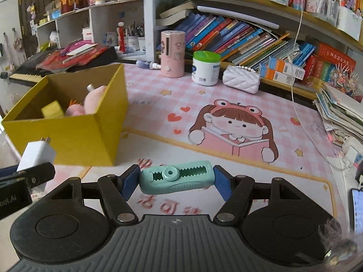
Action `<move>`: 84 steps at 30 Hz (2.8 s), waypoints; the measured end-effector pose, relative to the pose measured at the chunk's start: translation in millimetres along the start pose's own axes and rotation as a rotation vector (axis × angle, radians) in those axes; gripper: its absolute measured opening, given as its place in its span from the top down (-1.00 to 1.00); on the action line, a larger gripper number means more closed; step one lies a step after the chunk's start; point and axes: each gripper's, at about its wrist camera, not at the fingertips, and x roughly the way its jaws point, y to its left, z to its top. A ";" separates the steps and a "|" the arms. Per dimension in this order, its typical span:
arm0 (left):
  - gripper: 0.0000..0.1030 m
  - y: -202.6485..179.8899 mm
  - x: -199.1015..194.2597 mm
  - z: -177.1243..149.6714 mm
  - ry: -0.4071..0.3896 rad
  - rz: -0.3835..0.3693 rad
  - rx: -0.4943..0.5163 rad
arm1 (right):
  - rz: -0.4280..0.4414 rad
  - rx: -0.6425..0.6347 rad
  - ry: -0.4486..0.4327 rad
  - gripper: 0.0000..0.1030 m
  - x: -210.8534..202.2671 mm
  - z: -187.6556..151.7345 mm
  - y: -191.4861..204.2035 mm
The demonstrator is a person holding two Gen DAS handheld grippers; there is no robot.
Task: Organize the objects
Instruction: 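Carry the white charger with the left tool while the right tool carries the stapler to the yellow box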
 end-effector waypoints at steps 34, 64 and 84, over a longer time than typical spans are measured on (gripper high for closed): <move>0.20 93.7 -69.3 -42.1 -0.008 0.028 0.034 | -0.035 -0.012 0.043 -0.31 -60.6 -65.2 115.5; 0.20 96.3 -65.3 -27.5 -0.038 0.048 0.034 | 0.006 -0.055 0.026 -0.31 -52.1 -52.5 126.4; 0.20 72.9 -16.8 44.2 -0.156 0.147 0.026 | 0.136 -0.097 -0.084 -0.31 3.1 41.3 114.5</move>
